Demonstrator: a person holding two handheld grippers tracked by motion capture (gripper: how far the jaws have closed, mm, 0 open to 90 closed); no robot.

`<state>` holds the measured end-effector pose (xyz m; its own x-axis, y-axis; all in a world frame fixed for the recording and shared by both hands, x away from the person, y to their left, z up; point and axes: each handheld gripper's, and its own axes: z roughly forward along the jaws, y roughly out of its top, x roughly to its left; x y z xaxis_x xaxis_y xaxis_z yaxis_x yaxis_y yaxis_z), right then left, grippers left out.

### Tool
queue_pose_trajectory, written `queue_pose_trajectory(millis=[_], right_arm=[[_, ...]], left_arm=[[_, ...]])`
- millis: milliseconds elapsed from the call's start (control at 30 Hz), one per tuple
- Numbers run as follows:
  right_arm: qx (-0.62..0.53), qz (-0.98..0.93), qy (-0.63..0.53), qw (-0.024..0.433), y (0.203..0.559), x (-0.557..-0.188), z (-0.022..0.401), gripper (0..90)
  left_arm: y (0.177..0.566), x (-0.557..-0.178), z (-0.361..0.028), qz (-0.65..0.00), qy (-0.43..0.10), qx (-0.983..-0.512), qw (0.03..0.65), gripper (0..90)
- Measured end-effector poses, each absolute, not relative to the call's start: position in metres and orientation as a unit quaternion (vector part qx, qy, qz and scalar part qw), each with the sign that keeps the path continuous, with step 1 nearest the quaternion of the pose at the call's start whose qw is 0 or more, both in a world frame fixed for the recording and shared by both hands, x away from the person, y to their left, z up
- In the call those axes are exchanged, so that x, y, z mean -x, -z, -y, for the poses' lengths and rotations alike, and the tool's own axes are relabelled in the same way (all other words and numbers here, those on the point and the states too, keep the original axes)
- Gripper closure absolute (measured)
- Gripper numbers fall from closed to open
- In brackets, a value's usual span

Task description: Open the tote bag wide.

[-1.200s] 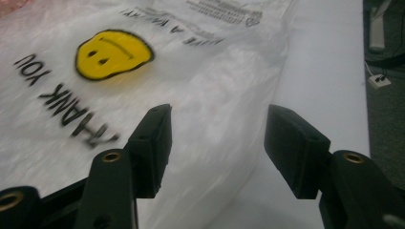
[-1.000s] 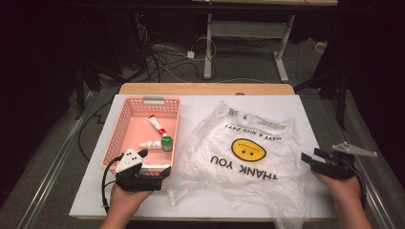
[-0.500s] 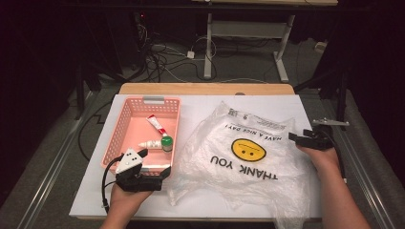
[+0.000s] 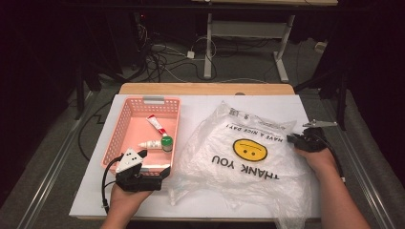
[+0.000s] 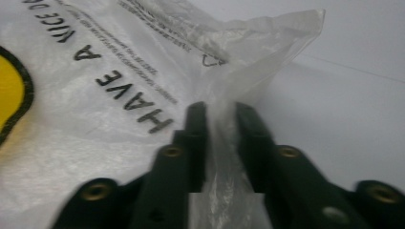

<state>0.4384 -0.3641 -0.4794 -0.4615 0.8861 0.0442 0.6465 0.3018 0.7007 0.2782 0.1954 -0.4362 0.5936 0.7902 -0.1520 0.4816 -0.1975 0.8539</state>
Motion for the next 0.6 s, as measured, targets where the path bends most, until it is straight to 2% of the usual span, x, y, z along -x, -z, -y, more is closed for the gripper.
queue_pose_trajectory(millis=[133, 600], right_arm=[[-0.471, -0.796, -0.343, 0.161, 0.479, -0.437, 0.361, 90.0], [-0.539, -0.721, -0.382, 0.208, 0.461, -0.452, 0.384, 90.0]], left_arm=[[0.436, -0.279, -0.195, -0.420, -0.160, -0.757, 0.474, 0.0], [0.436, -0.277, -0.194, -0.415, -0.160, -0.758, 0.478, 0.0]])
